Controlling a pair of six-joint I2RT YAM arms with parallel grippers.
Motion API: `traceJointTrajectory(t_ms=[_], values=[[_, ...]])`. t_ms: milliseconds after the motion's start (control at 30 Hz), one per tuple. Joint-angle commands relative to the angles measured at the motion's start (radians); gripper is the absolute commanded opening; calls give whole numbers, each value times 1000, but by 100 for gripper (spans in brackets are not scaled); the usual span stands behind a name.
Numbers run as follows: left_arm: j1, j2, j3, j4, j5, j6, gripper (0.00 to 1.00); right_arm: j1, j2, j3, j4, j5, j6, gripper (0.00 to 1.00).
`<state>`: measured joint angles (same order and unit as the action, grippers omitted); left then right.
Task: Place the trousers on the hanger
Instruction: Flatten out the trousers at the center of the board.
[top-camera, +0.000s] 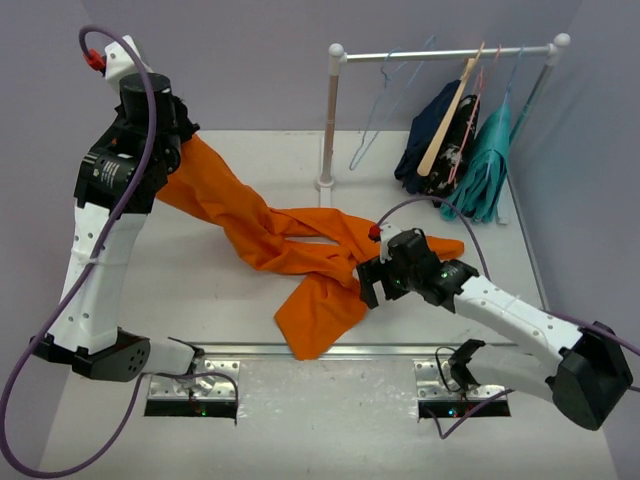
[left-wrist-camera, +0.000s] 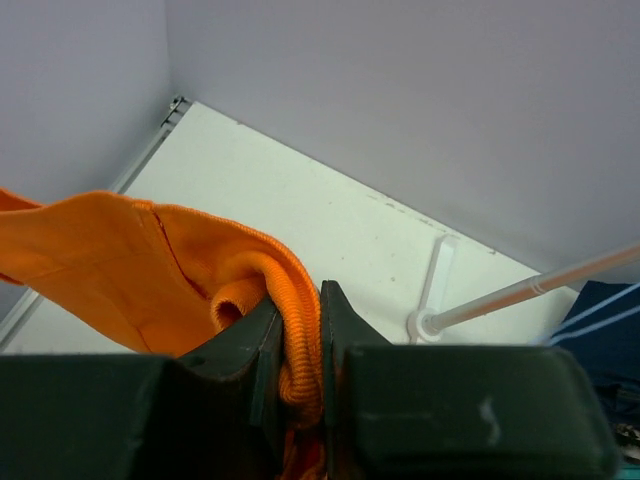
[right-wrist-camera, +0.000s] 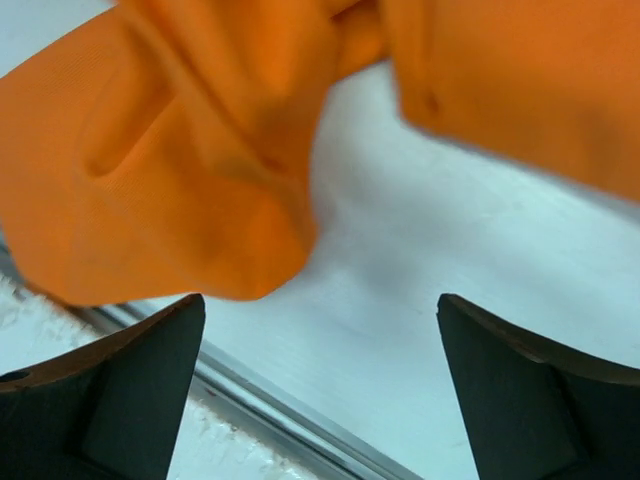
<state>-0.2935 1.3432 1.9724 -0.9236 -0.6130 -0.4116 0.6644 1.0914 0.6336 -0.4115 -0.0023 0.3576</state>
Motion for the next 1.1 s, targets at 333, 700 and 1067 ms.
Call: traceJointTrajectory(t_ms=[333,700,1067], values=[[2,-3,86,53,-21,32,0,129,380,-13,265,210,171,24],[21,91,207,41,24,9,0,-226,-98,207,-132,752,-28,0],[162,71,-4,120,212,-64,0,-286,-179,399,-245,611,-134,0]])
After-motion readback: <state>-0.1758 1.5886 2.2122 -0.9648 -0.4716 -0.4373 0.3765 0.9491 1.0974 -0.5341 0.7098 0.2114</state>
